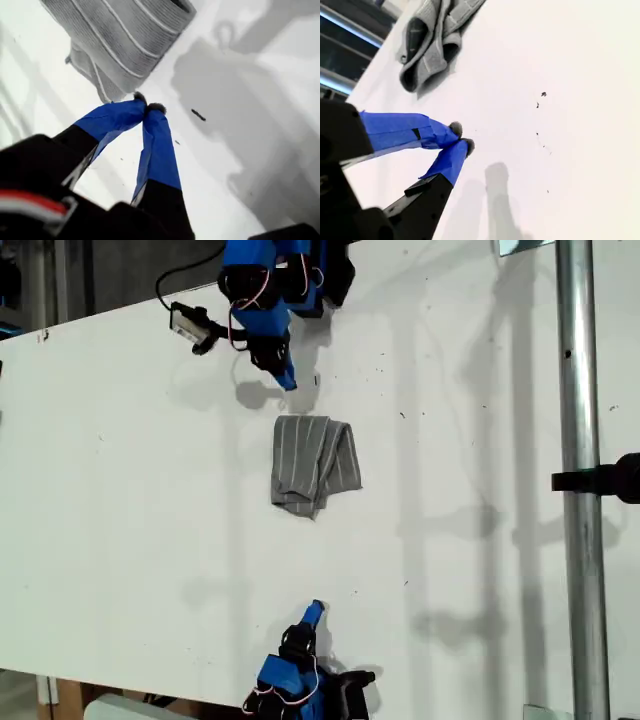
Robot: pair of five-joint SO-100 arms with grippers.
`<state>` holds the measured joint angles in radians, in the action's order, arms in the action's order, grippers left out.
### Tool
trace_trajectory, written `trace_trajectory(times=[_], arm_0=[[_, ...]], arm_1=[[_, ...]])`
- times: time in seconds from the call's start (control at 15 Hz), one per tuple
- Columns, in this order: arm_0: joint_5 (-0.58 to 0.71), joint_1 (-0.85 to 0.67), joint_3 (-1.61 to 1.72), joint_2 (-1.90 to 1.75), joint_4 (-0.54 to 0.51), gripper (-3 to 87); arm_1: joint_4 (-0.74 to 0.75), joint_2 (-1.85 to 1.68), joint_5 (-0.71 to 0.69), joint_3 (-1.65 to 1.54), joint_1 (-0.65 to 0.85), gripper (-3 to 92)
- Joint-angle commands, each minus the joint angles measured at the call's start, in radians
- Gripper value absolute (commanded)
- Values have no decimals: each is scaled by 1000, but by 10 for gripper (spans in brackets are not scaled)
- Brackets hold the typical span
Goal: Grasp corners of a towel and fold twice.
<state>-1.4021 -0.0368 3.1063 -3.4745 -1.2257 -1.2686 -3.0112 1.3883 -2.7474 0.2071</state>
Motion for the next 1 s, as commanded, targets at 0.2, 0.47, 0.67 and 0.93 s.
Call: trace_trajectory(times=[0.2,0.47,0.67,0.93], arm_0=[[341,-26,12,-2,-71,14],[431,2,12,-3,-67,4],[431,2,12,-3,-67,3],[431,2,12,-3,-67,3]], arm_1=[[-186,-278,173,-143,-49,69],[-195,-276,103,-144,-38,79],[-195,-276,103,-144,-43,79],[-195,-276,103,-144,-48,79]])
